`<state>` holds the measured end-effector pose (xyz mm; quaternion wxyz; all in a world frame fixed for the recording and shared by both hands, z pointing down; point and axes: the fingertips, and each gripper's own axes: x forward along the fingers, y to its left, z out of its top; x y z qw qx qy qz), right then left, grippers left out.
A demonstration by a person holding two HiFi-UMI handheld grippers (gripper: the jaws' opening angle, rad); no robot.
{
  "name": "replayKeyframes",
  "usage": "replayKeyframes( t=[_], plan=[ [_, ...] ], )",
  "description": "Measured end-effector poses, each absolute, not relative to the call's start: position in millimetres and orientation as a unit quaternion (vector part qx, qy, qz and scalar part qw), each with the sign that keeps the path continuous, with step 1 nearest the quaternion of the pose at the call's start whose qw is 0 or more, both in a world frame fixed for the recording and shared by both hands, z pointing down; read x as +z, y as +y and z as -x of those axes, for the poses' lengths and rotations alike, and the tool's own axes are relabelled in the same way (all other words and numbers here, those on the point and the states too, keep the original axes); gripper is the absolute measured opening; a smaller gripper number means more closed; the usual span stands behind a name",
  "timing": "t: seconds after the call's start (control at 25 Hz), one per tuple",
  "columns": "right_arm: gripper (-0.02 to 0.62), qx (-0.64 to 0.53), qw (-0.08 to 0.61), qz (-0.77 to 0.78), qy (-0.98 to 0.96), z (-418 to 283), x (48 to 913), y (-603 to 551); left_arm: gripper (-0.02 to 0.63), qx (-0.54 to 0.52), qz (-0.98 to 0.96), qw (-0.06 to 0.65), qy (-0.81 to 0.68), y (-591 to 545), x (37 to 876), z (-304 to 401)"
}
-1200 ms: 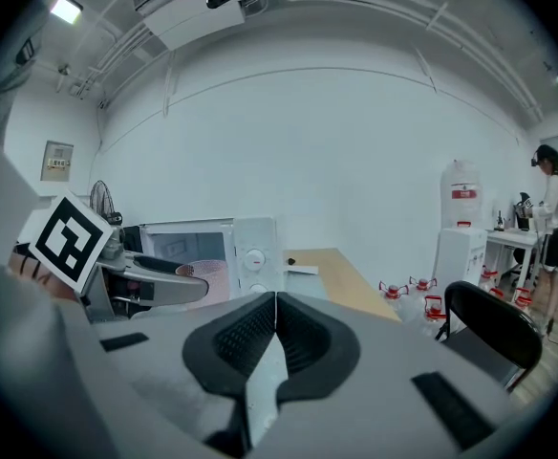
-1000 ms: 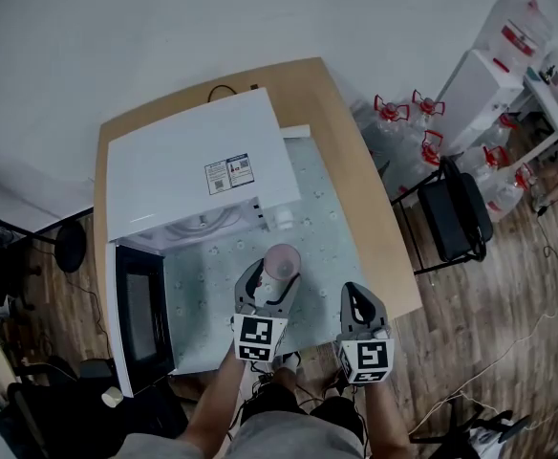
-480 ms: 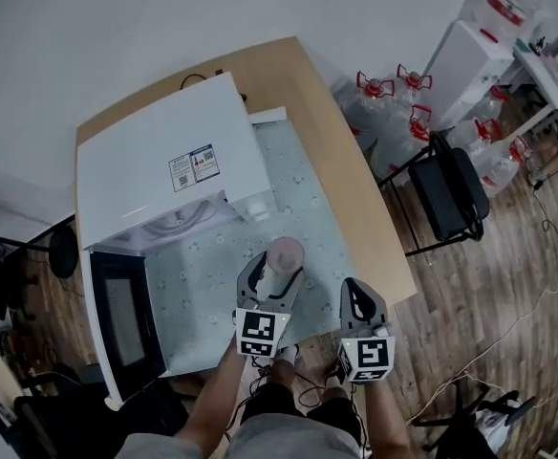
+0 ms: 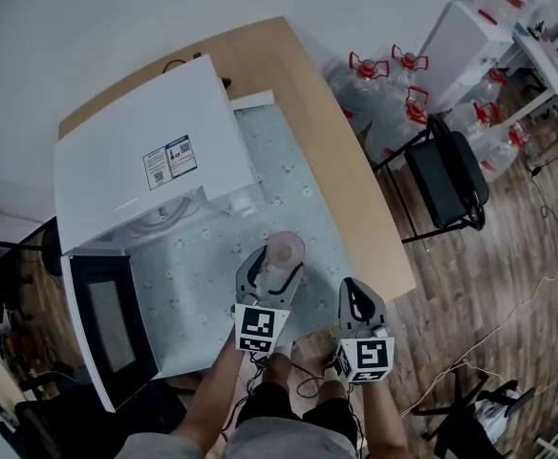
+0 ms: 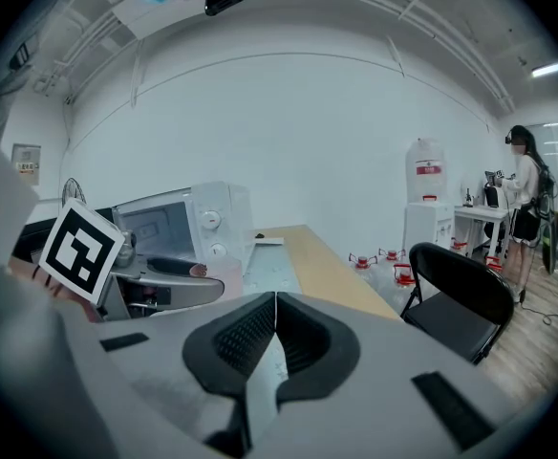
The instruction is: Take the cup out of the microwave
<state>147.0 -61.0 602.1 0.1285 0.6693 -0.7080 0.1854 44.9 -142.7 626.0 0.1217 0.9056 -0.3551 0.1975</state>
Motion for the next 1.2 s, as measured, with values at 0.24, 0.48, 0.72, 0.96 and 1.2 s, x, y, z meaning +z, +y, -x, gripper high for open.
replayKeyframes(
  t=[0.24, 0.48, 0.72, 0.96, 1.2],
  plan=[
    [0.020, 0.192, 0.135, -0.665, -0.709, -147.1, 615.4, -59.7, 0.334, 0.204, -0.907, 0.119, -0.350, -142.3, 641.1, -49.4],
    [0.020, 0.200, 0.137, -0.663, -0.708, -148.2, 622.5, -56.5, 0.336, 0.200, -0.907, 0.108, -0.355, -140.2, 643.4, -51.2],
    [0.020, 0.199, 0.136, -0.660, -0.711, -147.4, 623.9, -53.0, 0.336, 0.191, -0.905, 0.115, -0.361, -137.7, 642.4, -49.8],
    [0.020, 0.199, 0.133, -0.661, -0.711, -149.3, 619.7, -50.3, 0.336, 0.187, -0.905, 0.109, -0.367, -139.1, 633.9, -50.7],
    [0.019, 0.185, 0.127, -0.662, -0.715, -151.6, 605.4, -50.3, 0.334, 0.178, -0.903, 0.097, -0.379, -139.1, 615.2, -48.7]
  ],
)
